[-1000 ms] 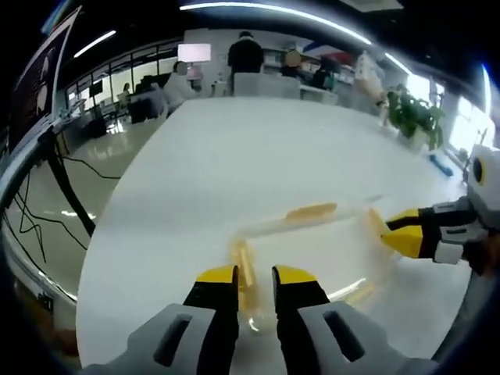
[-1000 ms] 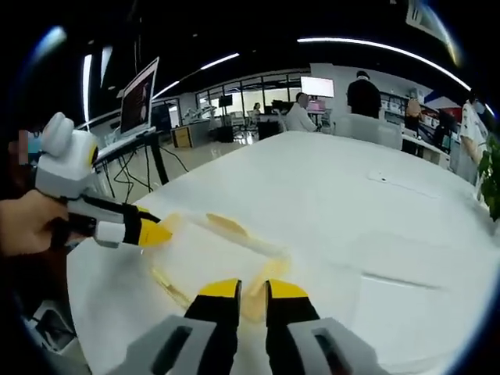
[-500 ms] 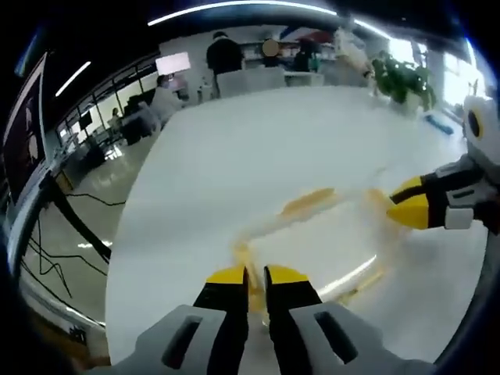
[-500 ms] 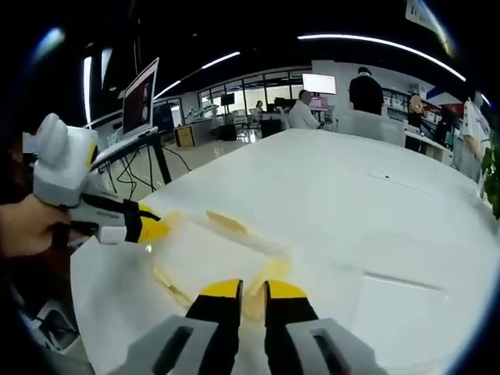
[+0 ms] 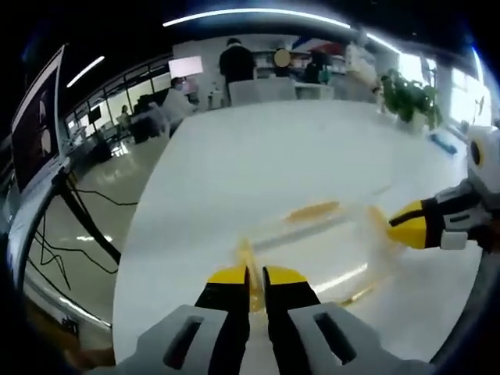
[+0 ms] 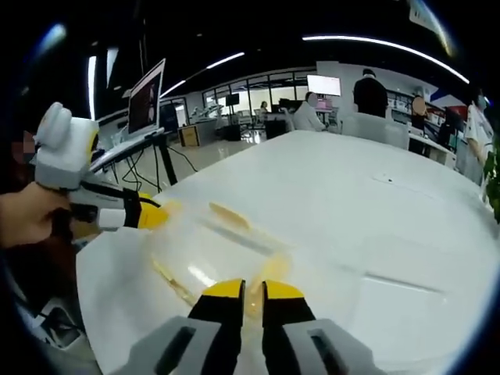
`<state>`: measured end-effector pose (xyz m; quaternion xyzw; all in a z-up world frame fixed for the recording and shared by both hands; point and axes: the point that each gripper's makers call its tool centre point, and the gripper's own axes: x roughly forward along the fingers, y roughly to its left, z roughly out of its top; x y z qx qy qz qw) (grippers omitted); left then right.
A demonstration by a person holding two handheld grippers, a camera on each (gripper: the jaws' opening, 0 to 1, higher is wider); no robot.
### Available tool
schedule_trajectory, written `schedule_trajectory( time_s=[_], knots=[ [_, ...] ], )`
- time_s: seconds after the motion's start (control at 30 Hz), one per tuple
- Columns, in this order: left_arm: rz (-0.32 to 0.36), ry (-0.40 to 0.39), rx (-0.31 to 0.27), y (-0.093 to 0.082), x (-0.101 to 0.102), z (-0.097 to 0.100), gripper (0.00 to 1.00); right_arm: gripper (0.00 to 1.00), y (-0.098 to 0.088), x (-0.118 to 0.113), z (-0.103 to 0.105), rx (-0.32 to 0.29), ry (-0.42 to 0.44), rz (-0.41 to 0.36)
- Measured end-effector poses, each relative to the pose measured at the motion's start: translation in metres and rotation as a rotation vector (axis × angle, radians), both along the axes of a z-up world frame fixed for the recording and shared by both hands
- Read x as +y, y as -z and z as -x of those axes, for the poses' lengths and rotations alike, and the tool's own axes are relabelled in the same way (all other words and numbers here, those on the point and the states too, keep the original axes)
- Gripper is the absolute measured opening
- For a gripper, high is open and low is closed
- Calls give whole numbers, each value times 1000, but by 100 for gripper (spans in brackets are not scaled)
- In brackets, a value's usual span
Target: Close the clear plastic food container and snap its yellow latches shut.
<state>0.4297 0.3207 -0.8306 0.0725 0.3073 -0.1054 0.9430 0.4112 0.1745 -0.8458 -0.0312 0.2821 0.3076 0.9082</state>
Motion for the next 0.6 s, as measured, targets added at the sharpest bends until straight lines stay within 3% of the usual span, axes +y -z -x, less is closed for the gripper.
schedule_trajectory(
  time_s=[0.6],
  knots=[
    [-16,10,-4,-20,-9,7,5,3,-28,-10,-10,-36,15,-47]
  ],
)
